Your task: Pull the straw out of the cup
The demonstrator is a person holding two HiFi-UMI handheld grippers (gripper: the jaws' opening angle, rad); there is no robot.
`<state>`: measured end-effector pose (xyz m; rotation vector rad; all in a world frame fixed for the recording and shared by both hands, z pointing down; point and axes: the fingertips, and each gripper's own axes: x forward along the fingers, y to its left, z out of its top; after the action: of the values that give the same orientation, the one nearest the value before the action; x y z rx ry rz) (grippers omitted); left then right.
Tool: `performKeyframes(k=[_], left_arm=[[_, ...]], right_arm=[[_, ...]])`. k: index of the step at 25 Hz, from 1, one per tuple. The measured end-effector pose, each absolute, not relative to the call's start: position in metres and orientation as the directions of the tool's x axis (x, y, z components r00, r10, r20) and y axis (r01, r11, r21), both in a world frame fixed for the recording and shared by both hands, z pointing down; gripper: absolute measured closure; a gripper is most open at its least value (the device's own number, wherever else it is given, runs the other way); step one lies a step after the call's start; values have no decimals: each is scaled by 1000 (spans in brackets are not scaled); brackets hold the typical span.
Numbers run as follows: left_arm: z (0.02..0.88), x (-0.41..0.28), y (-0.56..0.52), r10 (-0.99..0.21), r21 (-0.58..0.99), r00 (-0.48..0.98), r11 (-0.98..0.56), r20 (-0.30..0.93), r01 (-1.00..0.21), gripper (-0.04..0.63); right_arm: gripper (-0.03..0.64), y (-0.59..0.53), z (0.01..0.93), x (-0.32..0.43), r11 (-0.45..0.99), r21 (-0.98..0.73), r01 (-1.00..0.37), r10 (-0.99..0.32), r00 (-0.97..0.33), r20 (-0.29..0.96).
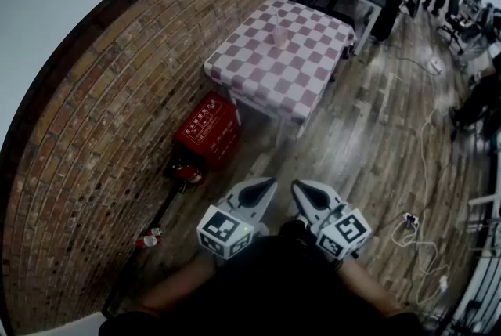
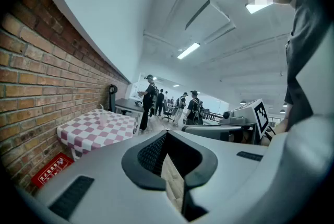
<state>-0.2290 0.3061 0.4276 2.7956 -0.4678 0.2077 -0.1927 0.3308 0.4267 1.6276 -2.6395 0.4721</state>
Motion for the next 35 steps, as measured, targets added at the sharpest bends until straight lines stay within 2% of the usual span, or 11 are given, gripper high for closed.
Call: performKeyframes(k=[12,20,35], left_arm=[[431,-224,302,-293,279,936,-899,193,-339,588],[431,-194,293,-289,272,936,-901,201,-337,588],[420,-44,255,-299,262,937,-904,178,-338,588]], right_arm=[[607,330,427,-185,403,-270,-875,-880,-451,150],[606,321,426,-158,406,-276,-871,-881,-454,135],[606,281,413,-12,435,-253,-864,-873,-474,117]])
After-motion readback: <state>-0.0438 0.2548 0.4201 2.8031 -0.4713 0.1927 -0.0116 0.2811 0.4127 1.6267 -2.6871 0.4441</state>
